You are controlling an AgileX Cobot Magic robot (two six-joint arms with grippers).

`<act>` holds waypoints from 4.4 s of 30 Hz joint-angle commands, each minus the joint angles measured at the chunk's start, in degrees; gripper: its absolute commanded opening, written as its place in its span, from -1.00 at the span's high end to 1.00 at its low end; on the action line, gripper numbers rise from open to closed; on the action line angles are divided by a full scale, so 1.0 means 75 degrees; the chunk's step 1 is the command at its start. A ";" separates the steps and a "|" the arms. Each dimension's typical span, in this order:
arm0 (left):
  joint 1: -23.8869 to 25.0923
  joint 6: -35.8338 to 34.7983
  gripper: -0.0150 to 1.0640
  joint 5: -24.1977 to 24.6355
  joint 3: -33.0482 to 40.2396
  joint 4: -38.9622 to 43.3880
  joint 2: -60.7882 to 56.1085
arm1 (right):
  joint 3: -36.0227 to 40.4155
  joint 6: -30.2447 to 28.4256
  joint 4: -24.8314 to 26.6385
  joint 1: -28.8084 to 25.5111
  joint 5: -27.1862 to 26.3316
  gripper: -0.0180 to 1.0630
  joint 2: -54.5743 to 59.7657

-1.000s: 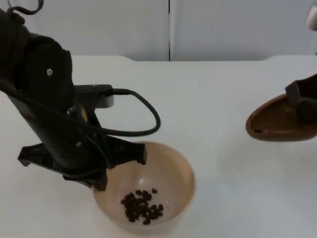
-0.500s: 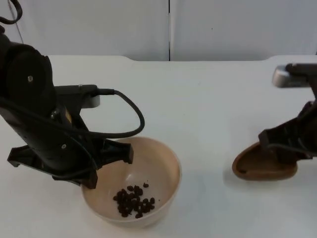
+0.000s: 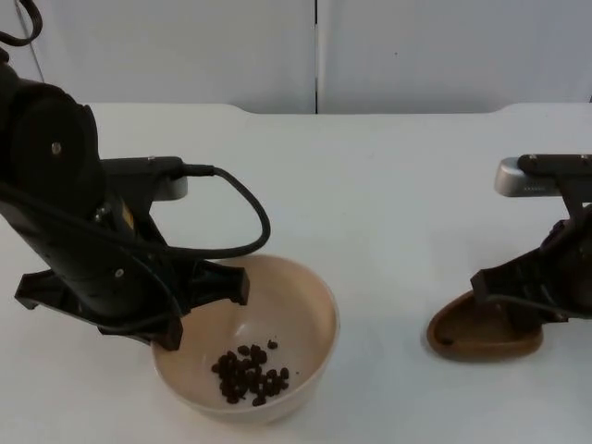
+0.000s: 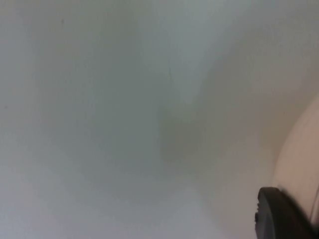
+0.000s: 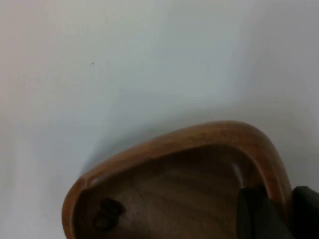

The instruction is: Pick up the bowl with the left hand and pour the coffee beans from the cup into the bowl with the right hand.

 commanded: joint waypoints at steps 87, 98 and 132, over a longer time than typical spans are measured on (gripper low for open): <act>-0.0005 0.1910 -0.71 0.0698 0.0058 0.0103 -0.7223 | 0.0008 -0.1320 -0.0070 -0.0002 0.2811 -0.31 -0.8919; -0.0005 0.2065 -0.71 0.1459 0.0058 0.0119 -0.8330 | 0.0021 -0.1635 -0.0031 -0.0002 0.3904 -0.31 -0.9951; -0.0005 0.2861 -0.71 0.5062 0.1368 0.0370 -1.3288 | 0.1193 -0.2981 0.0965 -0.0002 0.5634 -0.31 -1.3330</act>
